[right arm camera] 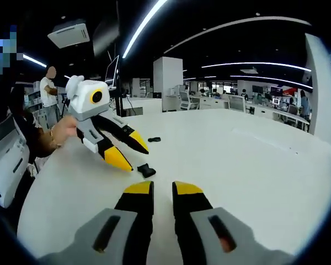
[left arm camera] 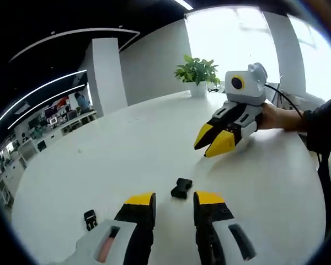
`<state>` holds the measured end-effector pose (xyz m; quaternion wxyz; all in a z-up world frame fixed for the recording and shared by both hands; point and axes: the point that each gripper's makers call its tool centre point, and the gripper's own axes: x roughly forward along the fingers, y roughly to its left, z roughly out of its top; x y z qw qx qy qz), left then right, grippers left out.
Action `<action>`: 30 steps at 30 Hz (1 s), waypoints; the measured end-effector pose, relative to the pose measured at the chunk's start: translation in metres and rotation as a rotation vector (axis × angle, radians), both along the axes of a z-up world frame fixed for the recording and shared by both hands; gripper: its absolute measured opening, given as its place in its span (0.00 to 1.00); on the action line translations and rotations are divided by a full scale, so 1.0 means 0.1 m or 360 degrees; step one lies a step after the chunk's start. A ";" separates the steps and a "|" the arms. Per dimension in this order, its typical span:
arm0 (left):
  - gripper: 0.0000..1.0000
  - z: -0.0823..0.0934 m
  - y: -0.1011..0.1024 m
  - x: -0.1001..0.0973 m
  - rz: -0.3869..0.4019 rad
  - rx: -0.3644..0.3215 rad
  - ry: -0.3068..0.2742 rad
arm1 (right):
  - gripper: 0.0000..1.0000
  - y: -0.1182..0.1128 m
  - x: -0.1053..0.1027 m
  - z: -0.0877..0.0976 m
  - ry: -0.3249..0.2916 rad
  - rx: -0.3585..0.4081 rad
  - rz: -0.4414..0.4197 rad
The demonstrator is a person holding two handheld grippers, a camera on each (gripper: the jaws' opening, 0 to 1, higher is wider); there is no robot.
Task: Snap the two parts of the plastic buckle together until the buckle closes and remains connected.
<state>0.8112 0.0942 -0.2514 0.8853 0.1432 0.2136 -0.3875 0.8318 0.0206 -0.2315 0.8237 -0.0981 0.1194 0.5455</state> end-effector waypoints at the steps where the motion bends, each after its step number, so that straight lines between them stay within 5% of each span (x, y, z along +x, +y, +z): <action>1: 0.27 0.00 0.00 0.00 -0.0008 0.0004 0.0001 | 0.14 0.00 0.00 0.00 0.0001 0.0001 0.0001; 30: 0.18 -0.05 -0.13 -0.01 -0.0139 -0.0101 0.0159 | 0.14 -0.03 -0.01 0.04 0.0000 0.0021 -0.0007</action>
